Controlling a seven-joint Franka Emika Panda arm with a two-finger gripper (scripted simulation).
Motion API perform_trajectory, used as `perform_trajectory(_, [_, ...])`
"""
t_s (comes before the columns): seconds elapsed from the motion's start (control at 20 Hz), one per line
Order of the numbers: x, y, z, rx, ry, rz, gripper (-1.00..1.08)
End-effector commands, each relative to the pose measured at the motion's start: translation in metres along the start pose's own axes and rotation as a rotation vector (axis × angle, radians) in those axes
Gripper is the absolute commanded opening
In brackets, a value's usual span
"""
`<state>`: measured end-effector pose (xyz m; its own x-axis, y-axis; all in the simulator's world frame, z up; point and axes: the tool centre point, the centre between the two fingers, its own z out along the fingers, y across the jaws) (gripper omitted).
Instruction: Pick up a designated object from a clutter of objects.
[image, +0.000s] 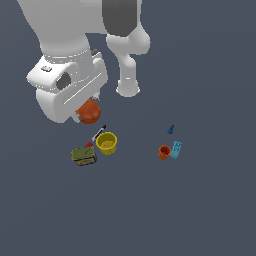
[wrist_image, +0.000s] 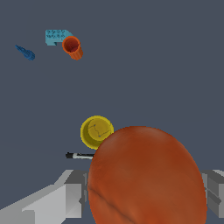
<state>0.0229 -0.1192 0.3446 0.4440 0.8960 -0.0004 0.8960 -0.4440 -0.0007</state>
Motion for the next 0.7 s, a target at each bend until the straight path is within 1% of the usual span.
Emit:
perform_trajectory(0.0, [-0.001, -0.005, -0.018, -0.001, 0.000, 0.000, -1.00])
perform_trajectory(0.3, [-0.002, -0.010, -0.040, -0.001, 0.000, 0.000, -1.00])
perform_trajectory(0.65, [-0.002, -0.009, -0.041, -0.001, 0.000, 0.000, -1.00])
